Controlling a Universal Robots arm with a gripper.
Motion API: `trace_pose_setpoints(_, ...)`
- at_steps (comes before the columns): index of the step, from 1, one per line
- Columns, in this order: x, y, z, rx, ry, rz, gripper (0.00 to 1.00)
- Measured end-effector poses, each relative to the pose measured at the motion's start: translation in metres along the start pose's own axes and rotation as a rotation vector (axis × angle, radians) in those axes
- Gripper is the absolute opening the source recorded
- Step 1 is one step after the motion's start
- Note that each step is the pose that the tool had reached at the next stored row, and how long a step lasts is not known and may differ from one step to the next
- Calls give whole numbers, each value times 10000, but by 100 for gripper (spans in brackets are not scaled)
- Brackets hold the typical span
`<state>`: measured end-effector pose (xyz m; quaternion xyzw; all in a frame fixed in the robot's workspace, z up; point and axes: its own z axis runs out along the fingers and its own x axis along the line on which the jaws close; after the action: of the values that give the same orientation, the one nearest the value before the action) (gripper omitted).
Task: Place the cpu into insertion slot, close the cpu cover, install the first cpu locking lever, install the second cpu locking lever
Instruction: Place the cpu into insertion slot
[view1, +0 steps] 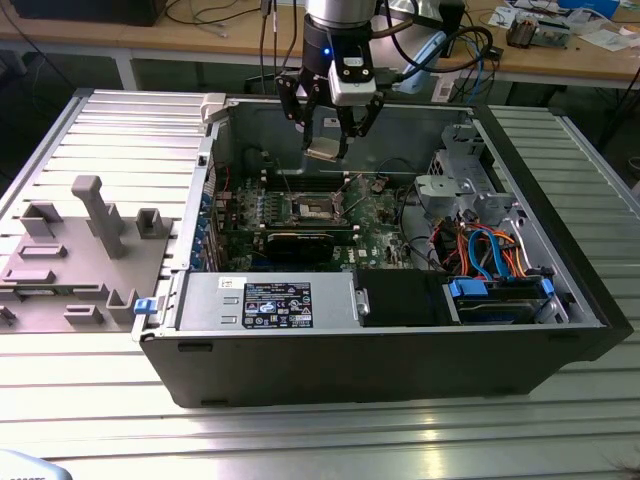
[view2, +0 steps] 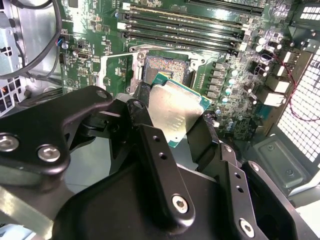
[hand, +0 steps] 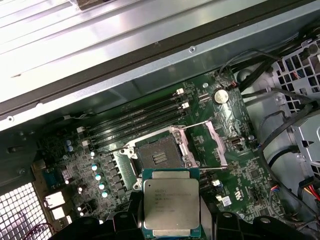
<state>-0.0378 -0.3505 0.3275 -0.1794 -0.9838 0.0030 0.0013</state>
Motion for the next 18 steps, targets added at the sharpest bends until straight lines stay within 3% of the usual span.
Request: trace_pose_setpoints(18,0,0,2,0,1,184,55)
